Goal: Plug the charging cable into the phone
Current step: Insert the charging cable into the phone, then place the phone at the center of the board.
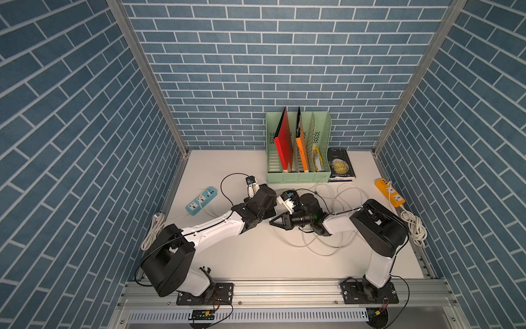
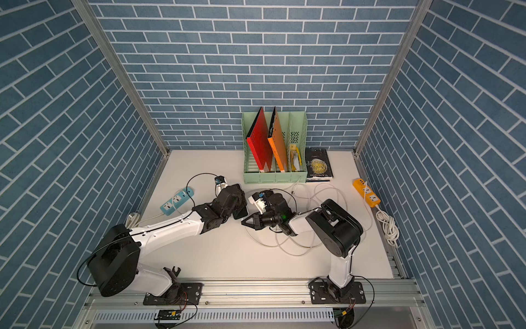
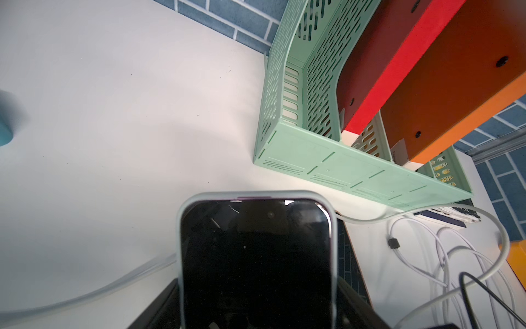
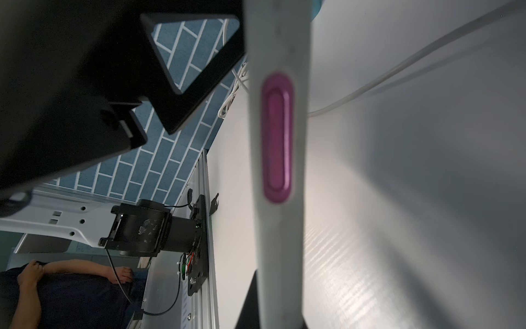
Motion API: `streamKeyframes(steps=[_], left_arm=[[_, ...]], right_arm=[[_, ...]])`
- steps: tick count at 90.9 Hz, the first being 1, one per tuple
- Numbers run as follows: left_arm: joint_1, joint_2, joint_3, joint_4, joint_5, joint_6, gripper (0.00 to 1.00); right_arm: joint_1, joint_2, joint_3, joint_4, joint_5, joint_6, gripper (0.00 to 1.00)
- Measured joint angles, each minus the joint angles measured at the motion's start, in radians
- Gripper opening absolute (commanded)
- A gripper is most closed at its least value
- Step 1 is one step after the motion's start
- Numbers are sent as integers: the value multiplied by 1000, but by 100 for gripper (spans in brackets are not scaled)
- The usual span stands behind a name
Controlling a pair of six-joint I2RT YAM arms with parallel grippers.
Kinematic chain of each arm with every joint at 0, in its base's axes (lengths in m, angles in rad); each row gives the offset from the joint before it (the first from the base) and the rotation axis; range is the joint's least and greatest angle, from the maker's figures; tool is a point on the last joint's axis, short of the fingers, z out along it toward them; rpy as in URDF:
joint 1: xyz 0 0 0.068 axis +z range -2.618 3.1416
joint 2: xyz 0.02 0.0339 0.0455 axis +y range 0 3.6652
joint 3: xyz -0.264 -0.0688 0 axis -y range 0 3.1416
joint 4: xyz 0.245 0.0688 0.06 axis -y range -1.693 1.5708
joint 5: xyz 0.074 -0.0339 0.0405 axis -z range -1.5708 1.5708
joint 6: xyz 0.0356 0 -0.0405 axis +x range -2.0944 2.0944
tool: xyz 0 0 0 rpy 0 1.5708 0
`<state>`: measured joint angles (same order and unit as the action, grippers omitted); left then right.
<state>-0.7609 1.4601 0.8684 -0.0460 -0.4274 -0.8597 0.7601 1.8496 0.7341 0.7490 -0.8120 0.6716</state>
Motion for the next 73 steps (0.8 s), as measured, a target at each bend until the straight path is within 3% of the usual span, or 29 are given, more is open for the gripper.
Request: streamKeyframes(steps=[6, 18, 31, 50, 73], left_arm=[[0, 0, 0, 0, -2, -6, 0], [0, 0, 9, -32, -3, -27, 0], [-17, 23, 51, -180, 2, -74, 0], [6, 59, 125, -323, 2, -159, 0], [43, 155, 98, -421, 48, -255, 0]], right_arm=[[-2, 0, 2, -2, -5, 0, 0], [-6, -3, 2, 5, 0, -8, 34], [-38, -68, 2, 30, 16, -46, 52], [-85, -194, -35, -39, 71, -97, 57], [-109, -267, -56, -190, 252, -169, 61]])
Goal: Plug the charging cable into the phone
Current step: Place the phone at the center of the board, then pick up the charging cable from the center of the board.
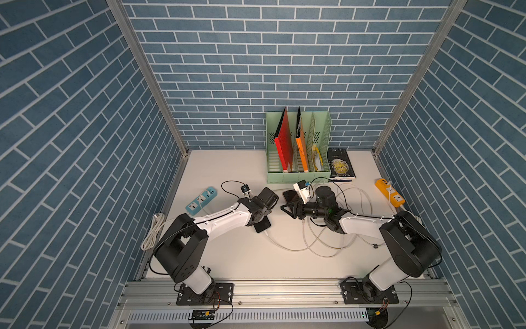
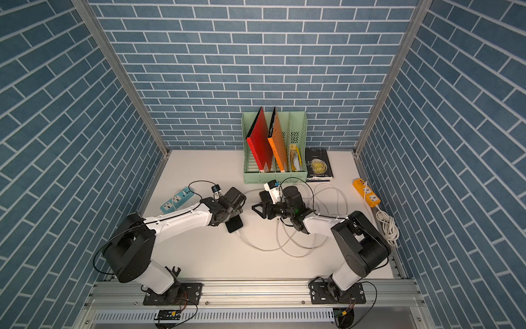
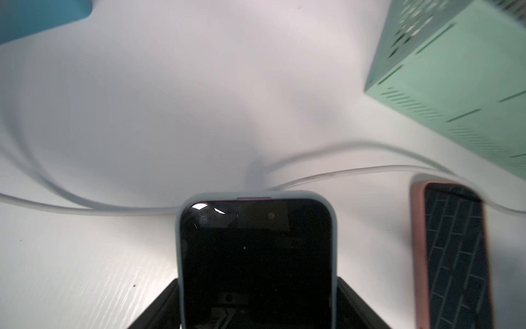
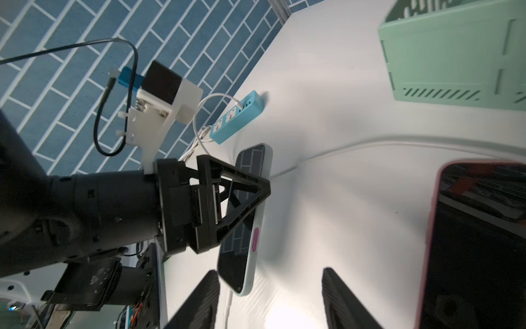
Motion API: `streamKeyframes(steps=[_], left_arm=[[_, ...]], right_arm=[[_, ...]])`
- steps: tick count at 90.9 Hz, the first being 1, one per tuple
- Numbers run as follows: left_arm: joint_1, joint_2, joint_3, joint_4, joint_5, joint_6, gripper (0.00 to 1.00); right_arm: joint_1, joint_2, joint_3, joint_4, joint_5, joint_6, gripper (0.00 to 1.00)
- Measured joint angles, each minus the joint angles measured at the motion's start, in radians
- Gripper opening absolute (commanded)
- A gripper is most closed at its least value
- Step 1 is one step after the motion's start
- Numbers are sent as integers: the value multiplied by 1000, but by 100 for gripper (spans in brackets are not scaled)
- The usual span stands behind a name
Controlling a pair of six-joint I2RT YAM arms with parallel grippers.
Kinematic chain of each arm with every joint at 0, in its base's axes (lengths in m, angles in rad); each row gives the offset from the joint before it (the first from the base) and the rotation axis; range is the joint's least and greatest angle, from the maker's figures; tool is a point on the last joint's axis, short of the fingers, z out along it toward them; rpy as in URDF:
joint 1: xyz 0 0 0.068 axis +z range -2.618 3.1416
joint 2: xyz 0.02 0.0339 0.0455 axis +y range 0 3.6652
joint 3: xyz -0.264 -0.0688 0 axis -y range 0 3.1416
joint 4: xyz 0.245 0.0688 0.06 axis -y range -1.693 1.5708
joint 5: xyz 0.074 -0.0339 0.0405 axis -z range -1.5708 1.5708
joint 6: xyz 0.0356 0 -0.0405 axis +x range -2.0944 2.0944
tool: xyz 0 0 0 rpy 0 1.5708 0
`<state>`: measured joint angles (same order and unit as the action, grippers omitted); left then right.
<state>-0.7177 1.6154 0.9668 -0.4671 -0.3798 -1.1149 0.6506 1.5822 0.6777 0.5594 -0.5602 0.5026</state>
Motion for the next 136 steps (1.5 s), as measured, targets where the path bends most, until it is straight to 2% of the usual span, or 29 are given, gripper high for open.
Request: streamKeyframes(steps=[20, 27, 29, 32, 37, 40, 42, 49, 62, 81, 106, 136], left_arm=[[6, 74, -39, -55, 29, -56, 0], [6, 83, -42, -64, 34, -73, 5], [6, 85, -42, -66, 34, -78, 10], [6, 85, -42, -71, 34, -85, 26], [6, 85, -42, -79, 32, -96, 69], [6, 85, -42, -82, 31, -102, 85], [6, 85, -42, -84, 31, -103, 91], [6, 85, -42, -89, 26, -109, 98], [6, 85, -42, -90, 22, -113, 100], [6, 72, -30, -138, -13, -130, 100], [6, -10, 38, -229, -98, -177, 100], [6, -95, -29, -163, -73, -150, 99]], right_arm=[[-12, -45, -18, -97, 193, -51, 63], [-18, -71, -28, -129, 269, -67, 64], [-19, -79, -31, -137, 294, -70, 64], [-23, -90, -34, -148, 328, -74, 64], [-30, -106, -39, -168, 388, -82, 64], [-37, -113, -41, -180, 424, -84, 64], [-40, -117, -42, -185, 443, -85, 64], [-58, -122, -48, -197, 502, -89, 63], [-80, -123, -53, -224, 557, -91, 58], [-67, -123, -48, -278, 526, -98, 54], [64, -170, -35, -409, 545, -89, 53], [203, -164, -40, -511, 647, -32, 44]])
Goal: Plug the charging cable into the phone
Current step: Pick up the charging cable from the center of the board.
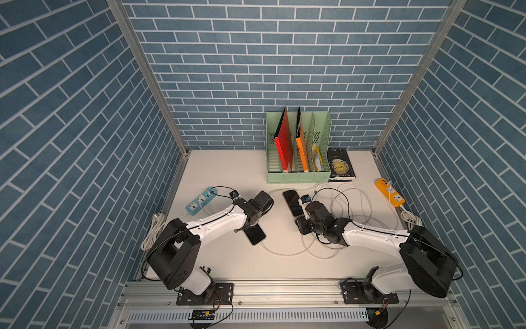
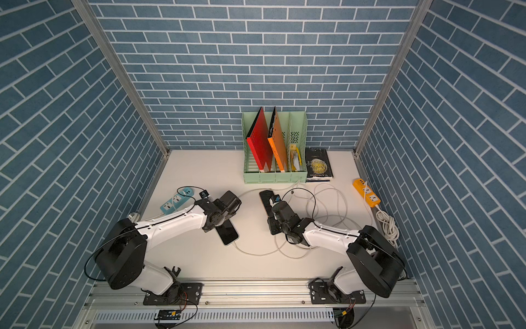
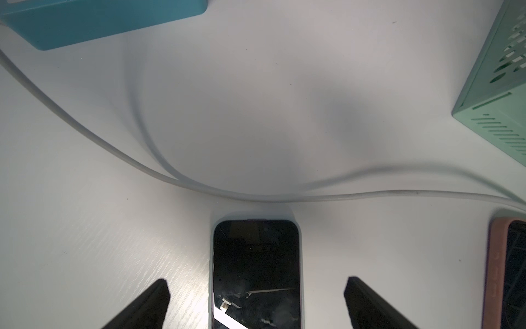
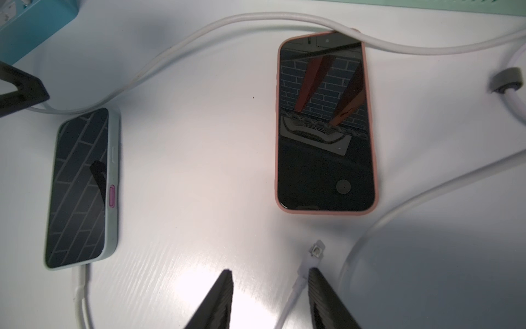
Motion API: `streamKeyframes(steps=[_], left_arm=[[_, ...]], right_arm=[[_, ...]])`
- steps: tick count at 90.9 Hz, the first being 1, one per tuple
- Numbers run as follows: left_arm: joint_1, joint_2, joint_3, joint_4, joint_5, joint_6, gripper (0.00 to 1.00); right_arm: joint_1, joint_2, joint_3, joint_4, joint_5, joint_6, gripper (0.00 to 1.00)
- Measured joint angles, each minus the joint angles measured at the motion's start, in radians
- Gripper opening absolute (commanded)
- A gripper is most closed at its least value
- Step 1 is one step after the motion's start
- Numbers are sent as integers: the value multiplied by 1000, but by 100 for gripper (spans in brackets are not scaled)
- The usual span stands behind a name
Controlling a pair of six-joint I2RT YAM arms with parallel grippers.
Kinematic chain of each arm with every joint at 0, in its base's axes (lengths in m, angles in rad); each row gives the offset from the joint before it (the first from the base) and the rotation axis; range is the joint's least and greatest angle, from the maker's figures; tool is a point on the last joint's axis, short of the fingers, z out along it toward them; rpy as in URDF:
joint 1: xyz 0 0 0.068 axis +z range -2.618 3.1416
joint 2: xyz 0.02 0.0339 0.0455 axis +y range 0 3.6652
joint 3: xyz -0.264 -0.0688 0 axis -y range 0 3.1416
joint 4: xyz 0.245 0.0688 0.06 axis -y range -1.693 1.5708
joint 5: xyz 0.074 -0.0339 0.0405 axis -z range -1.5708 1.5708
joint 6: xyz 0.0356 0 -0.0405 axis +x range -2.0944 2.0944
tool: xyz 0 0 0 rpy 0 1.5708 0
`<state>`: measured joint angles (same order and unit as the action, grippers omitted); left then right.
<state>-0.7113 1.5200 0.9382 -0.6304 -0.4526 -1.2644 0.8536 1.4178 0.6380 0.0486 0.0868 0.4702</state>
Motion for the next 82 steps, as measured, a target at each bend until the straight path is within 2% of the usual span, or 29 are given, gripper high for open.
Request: streamKeyframes(steps=[50, 61, 82], left_arm=[[0, -7, -21, 68, 40, 39, 99], [0, -16, -21, 69, 48, 47, 98], [0, -40, -22, 87, 69, 65, 98]], right_arm=[[125, 77, -48, -16, 79, 58, 35], [135, 88, -47, -6, 105, 60, 27], [146, 96, -47, 0, 144, 73, 1]])
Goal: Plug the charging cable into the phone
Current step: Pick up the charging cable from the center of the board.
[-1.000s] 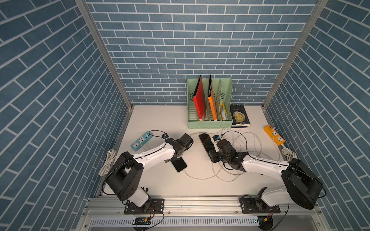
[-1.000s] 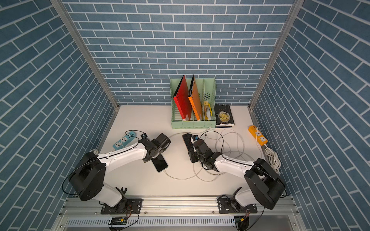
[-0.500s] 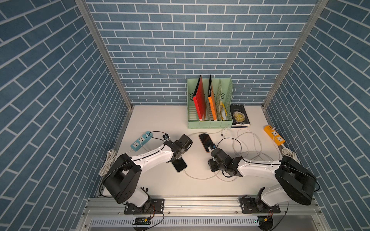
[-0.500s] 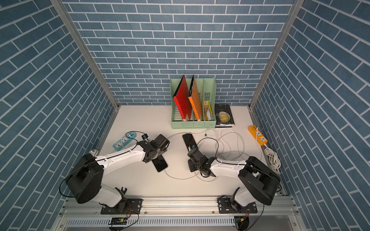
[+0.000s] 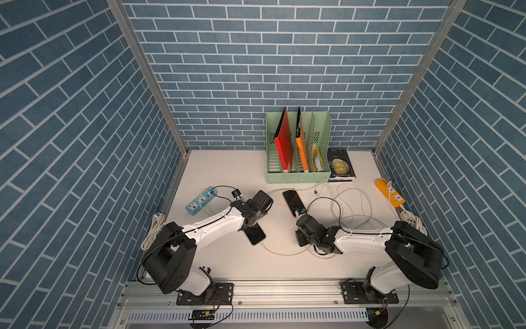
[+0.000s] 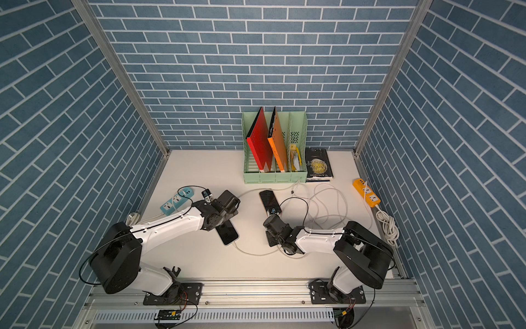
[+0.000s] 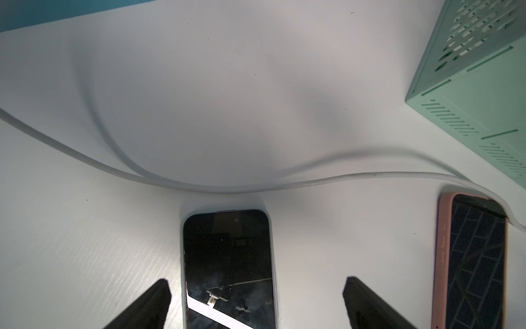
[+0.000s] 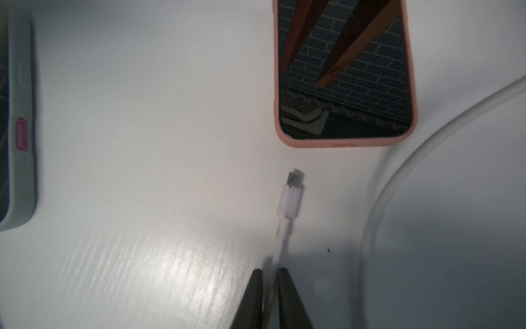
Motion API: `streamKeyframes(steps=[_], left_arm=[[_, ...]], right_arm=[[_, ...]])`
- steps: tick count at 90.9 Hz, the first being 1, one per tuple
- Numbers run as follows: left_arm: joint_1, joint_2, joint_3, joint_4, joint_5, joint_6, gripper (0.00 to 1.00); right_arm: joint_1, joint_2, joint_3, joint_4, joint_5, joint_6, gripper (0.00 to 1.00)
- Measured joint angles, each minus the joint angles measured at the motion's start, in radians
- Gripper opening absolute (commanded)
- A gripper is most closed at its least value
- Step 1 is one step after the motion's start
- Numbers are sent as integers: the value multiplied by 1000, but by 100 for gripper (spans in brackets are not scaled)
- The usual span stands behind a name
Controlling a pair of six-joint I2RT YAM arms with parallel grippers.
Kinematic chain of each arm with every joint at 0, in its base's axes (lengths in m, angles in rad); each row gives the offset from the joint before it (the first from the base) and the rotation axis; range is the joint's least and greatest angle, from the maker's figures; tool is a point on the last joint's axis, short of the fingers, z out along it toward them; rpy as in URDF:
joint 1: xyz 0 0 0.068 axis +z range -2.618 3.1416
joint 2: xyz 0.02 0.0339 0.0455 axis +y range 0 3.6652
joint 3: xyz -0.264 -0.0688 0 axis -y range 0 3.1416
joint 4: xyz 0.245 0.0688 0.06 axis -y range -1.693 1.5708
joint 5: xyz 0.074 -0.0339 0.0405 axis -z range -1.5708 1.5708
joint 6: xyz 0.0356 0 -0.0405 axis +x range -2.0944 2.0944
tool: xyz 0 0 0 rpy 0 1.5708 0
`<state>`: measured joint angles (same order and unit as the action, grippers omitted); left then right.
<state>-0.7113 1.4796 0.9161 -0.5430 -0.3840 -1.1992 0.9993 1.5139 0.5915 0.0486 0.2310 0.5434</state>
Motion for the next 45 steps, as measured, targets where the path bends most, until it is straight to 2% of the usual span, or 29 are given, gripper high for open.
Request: streamKeyframes(steps=[22, 41, 45], left_arm=[[-7, -71, -79, 122, 80, 72, 90], [-32, -219, -206, 328, 196, 156, 71], [-38, -248, -236, 385, 229, 170, 64]], right_arm=[[1, -45, -39, 43, -19, -21, 0], [-9, -204, -124, 203, -79, -65, 0], [-10, -234, -136, 245, -92, -73, 0]])
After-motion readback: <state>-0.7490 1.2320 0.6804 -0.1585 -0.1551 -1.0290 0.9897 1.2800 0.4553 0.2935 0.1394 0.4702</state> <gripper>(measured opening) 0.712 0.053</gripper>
